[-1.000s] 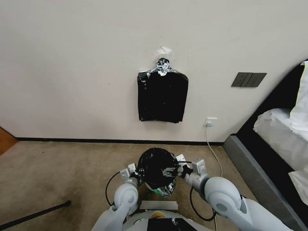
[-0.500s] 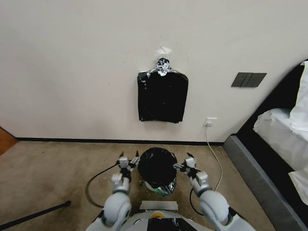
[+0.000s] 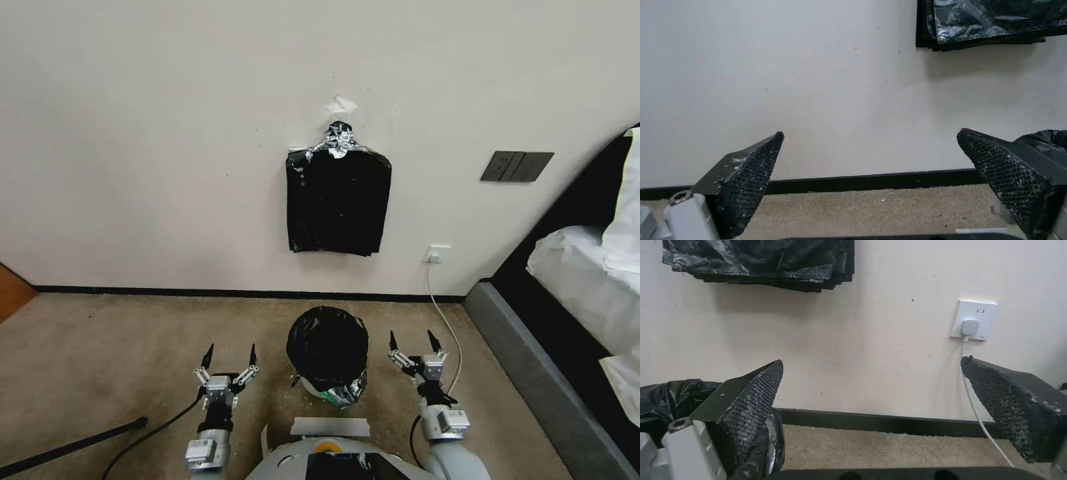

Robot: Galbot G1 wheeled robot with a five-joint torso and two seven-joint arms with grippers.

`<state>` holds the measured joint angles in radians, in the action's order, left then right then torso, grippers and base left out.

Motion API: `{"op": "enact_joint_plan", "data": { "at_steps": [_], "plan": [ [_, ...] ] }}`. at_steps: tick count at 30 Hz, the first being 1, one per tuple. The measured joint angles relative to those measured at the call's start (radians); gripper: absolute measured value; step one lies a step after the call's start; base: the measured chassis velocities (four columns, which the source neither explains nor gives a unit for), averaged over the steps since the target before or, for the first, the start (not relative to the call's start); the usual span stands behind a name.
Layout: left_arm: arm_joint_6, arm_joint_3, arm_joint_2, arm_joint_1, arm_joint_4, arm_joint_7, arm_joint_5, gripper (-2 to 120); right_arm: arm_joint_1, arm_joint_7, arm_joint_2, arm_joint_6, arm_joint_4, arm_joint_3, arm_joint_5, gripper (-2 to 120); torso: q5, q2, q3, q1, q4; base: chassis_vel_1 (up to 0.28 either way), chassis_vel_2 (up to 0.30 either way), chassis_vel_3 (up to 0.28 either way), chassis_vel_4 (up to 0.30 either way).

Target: Place a trash bag onto the trash bin.

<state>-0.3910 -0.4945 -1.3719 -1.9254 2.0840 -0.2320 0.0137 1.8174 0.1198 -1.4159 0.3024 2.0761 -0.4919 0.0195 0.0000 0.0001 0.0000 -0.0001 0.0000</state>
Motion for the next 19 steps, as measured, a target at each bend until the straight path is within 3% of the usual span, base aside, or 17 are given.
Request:
{"op": "enact_joint_plan", "data": {
  "at_steps": [19],
  "plan": [
    [0.011, 0.004, 0.002, 0.005, 0.000, -0.006, -0.007, 100, -0.004, 0.004, 0.006, -0.012, 0.004, 0.004, 0.008, 100, 0.0000, 0.000, 0.000, 0.000, 0.0000, 0.000, 0.000, 0.000, 0.000]
  ]
}}
